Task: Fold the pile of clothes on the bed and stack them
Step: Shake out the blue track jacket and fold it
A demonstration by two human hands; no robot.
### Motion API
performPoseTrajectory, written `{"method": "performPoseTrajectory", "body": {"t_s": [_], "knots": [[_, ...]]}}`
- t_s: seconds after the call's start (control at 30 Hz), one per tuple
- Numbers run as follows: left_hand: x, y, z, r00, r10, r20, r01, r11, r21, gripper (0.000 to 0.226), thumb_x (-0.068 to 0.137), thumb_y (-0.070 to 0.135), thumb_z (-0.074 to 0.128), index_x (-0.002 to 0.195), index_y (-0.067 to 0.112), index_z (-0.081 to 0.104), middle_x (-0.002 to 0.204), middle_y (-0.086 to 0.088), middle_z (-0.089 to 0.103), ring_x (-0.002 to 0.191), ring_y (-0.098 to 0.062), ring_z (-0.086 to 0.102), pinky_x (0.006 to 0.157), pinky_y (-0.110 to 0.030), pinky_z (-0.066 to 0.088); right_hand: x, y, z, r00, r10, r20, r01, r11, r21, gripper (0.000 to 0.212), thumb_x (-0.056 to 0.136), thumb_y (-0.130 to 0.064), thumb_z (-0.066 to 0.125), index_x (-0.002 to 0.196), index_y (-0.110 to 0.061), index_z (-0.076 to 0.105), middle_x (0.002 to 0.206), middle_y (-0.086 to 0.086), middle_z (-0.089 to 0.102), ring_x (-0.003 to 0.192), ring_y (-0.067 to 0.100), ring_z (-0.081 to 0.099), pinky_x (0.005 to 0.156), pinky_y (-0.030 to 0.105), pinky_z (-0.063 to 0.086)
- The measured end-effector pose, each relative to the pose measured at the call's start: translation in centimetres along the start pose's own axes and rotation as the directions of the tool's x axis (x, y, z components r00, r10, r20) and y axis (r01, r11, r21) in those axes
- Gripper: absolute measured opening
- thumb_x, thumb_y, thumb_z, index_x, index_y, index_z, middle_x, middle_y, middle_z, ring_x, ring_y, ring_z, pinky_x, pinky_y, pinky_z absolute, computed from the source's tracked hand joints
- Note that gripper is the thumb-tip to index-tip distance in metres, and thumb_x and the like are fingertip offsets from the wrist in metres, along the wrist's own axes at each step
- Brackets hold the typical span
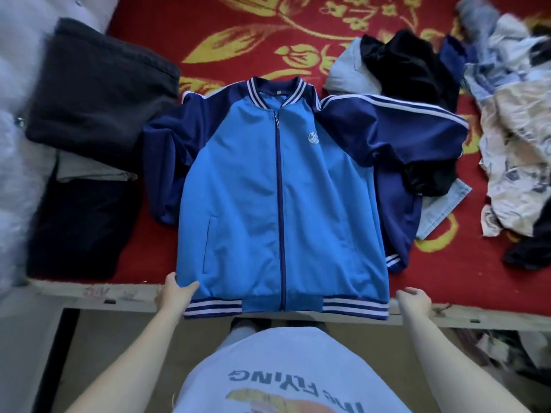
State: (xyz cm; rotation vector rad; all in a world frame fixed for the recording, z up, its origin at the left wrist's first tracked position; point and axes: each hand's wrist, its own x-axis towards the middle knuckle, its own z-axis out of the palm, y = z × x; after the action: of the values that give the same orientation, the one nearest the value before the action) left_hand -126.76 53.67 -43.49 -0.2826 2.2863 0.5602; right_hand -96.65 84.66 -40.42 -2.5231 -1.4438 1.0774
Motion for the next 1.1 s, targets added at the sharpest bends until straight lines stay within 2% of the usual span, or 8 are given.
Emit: {"method": "performPoseTrajectory", "body": {"t_s": [0.33,0.47,0.63,0.7,0.8,0.87,1.0,1.1], "knots": [[-2.9,11.2,1.5,0.973,0.216,0.078,-0.218,0.976,0.017,0.056,0.089,0.022,0.058,0.139,0.008,0.037,0.136,-0.021,0.036,0.106,-0.036,0.054,0.089,-0.037,0.046,2.5,-10.0,0.9,0.960,-0.227,0.166,0.207,0.969,0.131,0.032,0.084,-0.005,0.054,0.113,0.003,0.062,0.099,0.021,0.062,0.092,0.037,0.059,0.076,0.042,0.048],[-4.3,16.9,3.3,0.960,0.275,0.052,-0.277,0.961,0.024,0.054,0.091,0.021,0.055,0.140,0.009,0.035,0.140,-0.019,0.036,0.121,-0.032,0.044,0.096,-0.034,0.038,6.3,-13.5,-0.3,0.956,-0.206,0.207,0.147,0.951,0.271,0.017,0.084,-0.007,0.052,0.098,-0.009,0.062,0.070,0.004,0.048,0.057,0.017,0.038,0.052,0.023,0.031],[-5.9,22.9,7.4,0.956,0.289,0.040,-0.289,0.957,-0.023,0.050,0.093,0.022,0.053,0.139,0.011,0.036,0.142,-0.016,0.036,0.120,-0.029,0.045,0.091,-0.032,0.036,13.1,-17.4,-0.9,0.953,-0.148,0.265,0.025,0.908,0.418,0.022,0.090,-0.009,0.050,0.070,-0.015,0.047,0.060,0.005,0.033,0.052,0.014,0.025,0.049,0.023,0.027],[-6.4,24.7,9.6,0.948,0.314,0.054,-0.312,0.949,-0.037,0.049,0.093,0.022,0.052,0.138,0.012,0.036,0.141,-0.015,0.036,0.114,-0.026,0.047,0.089,-0.031,0.038,16.1,-19.1,-0.7,0.950,-0.130,0.283,-0.024,0.874,0.485,0.012,0.092,-0.010,0.050,0.090,-0.001,0.058,0.070,0.029,0.040,0.055,0.017,0.033,0.061,0.034,0.049],[-7.1,26.6,12.4,0.943,0.323,0.085,-0.319,0.946,-0.057,0.048,0.094,0.023,0.052,0.139,0.014,0.036,0.139,-0.012,0.037,0.092,-0.016,0.048,0.078,-0.027,0.038,19.9,-22.0,-0.4,0.954,-0.060,0.293,-0.117,0.825,0.553,0.039,0.094,-0.011,0.049,0.125,0.011,0.048,0.128,0.035,0.047,0.104,0.036,0.057,0.103,0.048,0.037],[-7.1,27.4,13.6,0.949,0.305,0.075,-0.299,0.950,-0.091,0.048,0.094,0.023,0.052,0.138,0.016,0.037,0.138,-0.010,0.037,0.099,-0.016,0.045,0.083,-0.029,0.039,21.7,-23.9,-0.4,0.949,-0.032,0.314,-0.172,0.782,0.600,0.041,0.094,-0.013,0.050,0.129,0.009,0.046,0.137,0.028,0.043,0.126,0.037,0.046,0.104,0.042,0.037],[-6.2,28.5,14.0,0.970,0.245,-0.006,-0.243,0.959,-0.143,0.044,0.094,0.023,0.053,0.135,0.014,0.041,0.134,-0.009,0.041,0.115,-0.027,0.048,0.093,-0.040,0.041,24.7,-26.2,0.1,0.936,0.014,0.350,-0.255,0.715,0.651,0.044,0.092,-0.015,0.055,0.131,0.002,0.045,0.137,0.019,0.046,0.124,0.030,0.049,0.100,0.037,0.039],[-6.1,28.7,13.9,0.973,0.227,-0.037,-0.230,0.959,-0.168,0.043,0.094,0.022,0.052,0.135,0.013,0.042,0.135,-0.012,0.042,0.120,-0.027,0.045,0.093,-0.033,0.036,26.3,-27.0,0.5,0.918,0.037,0.395,-0.312,0.682,0.661,0.047,0.091,-0.017,0.056,0.134,-0.002,0.043,0.138,0.016,0.046,0.126,0.029,0.047,0.102,0.039,0.037]]}}
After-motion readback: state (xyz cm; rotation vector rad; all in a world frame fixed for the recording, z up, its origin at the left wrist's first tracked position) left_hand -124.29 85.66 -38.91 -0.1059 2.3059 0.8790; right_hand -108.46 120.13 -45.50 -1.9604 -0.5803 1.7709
